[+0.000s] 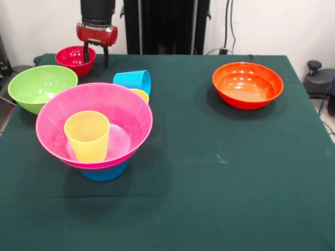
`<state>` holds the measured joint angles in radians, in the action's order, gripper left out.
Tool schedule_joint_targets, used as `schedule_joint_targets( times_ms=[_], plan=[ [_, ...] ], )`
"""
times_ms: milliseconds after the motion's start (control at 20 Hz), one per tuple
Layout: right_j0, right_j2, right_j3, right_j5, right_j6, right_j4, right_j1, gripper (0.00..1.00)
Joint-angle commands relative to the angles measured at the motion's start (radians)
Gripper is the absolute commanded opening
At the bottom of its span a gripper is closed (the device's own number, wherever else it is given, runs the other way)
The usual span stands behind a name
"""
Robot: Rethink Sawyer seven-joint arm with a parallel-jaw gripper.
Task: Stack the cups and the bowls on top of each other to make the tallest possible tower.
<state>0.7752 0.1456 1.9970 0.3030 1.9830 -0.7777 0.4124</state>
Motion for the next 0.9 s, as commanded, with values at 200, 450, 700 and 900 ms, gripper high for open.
schedule_joint_targets(
  times_ms=[200,450,700,900],
  plan=[
    [0.002,-0.066,-0.132,0.094,0.056,-0.055,-0.074,1.00],
    [0.026,-0.091,-0.134,0.080,0.063,-0.086,-0.064,1.00],
    [0.131,-0.223,-0.061,-0.078,0.091,-0.116,0.016,0.00],
    [0.168,-0.330,0.106,-0.265,0.065,-0.013,0.234,0.00]
  ],
)
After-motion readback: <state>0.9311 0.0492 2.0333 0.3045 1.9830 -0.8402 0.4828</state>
